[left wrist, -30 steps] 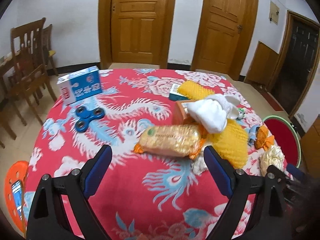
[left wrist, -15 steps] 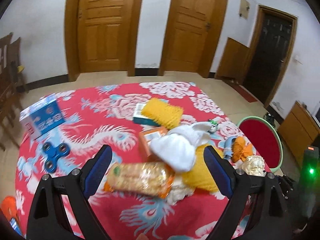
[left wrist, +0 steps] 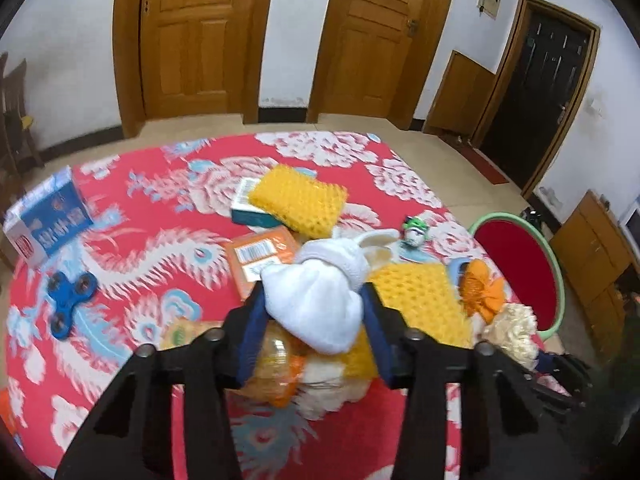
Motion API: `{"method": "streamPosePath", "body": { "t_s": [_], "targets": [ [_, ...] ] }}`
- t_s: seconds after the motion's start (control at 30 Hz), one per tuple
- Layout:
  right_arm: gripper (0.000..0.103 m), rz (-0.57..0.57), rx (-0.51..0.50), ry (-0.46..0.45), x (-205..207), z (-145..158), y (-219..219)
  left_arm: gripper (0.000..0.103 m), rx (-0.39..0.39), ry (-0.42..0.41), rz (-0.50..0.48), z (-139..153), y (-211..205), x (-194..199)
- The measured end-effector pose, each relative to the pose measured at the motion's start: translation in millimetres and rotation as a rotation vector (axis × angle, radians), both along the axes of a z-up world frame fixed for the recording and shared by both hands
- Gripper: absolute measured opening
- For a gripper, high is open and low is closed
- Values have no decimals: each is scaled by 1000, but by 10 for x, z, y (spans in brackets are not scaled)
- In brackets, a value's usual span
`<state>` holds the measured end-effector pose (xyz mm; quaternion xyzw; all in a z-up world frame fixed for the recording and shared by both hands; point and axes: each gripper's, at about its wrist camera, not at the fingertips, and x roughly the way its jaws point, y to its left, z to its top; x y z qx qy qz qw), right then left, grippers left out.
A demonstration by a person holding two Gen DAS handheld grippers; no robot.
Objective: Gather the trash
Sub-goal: 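Carry the tissue and cloth over the red bin and open both tools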
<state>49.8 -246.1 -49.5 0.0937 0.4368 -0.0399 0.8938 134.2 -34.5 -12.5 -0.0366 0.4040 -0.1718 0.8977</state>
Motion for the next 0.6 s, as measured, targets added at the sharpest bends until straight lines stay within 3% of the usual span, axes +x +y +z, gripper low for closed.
{"method": "streamPosePath", "body": {
  "t_s": [0.07, 0.2, 0.6],
  "targets": [
    [40, 10, 14, -2, -3, 0, -29, 34, -37, 15, -2, 25, 7, -24],
    [38, 15, 52, -12, -26, 18, -104, 33, -71, 14, -2, 127, 2, -110],
    [38, 1, 52, -117, -261, 348, -406, 33, -19, -51, -42, 490, -389, -312]
  ]
}}
